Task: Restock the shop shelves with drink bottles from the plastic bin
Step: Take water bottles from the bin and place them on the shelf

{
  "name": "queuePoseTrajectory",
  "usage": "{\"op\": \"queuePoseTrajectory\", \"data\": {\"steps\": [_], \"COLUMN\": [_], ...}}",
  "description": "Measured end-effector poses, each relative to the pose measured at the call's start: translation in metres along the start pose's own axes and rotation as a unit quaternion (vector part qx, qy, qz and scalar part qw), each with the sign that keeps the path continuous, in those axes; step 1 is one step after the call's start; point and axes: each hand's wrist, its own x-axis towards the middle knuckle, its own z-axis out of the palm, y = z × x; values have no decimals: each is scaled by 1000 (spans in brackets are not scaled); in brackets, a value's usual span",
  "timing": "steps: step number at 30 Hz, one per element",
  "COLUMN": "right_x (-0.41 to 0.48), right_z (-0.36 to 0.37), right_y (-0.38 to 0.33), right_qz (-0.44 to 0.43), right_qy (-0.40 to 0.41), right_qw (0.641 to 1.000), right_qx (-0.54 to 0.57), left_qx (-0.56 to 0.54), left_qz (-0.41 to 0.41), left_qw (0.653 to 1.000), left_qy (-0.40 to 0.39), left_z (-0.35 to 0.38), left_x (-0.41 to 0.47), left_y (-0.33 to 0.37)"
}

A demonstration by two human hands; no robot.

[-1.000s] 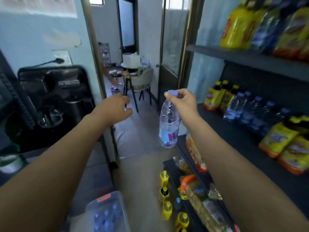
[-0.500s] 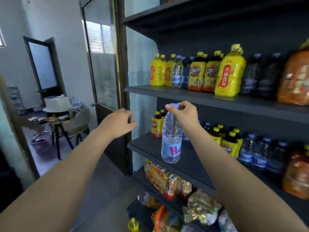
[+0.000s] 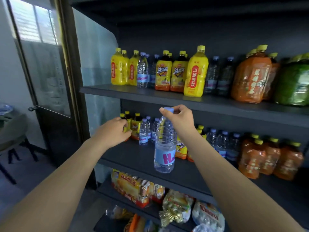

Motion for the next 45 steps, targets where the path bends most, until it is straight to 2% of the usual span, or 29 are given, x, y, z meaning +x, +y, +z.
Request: {"op": "queuePoseTrajectory", "data": {"steps": [4, 18, 26, 33, 40, 45], "right_x": [29, 104, 153, 220, 288, 319], "right_z": [2, 27, 51, 85, 124, 144], "right_y": [-11, -84, -115, -122, -108, -94], "right_qz": [-24, -116, -132, -148, -142, -147], "right_qy": [-3, 34, 90, 166, 242, 264], "right_qw": [1000, 992, 986, 974, 960, 952], "right_qx": [-14, 41, 38, 30, -10, -46], "left_qx": [17, 44, 37, 5, -52, -145], "left_qz": [-9, -9, 4, 73, 141, 200], "left_qw": [1000, 997, 997, 995, 989, 965], "left_qy": [8, 68, 62, 70, -10, -89], "left_z": [-8, -88, -98, -79, -34, -6], "left_x": [26, 94, 166, 256, 335, 356], "left_y": [-5, -31, -58, -104, -135, -147]}}
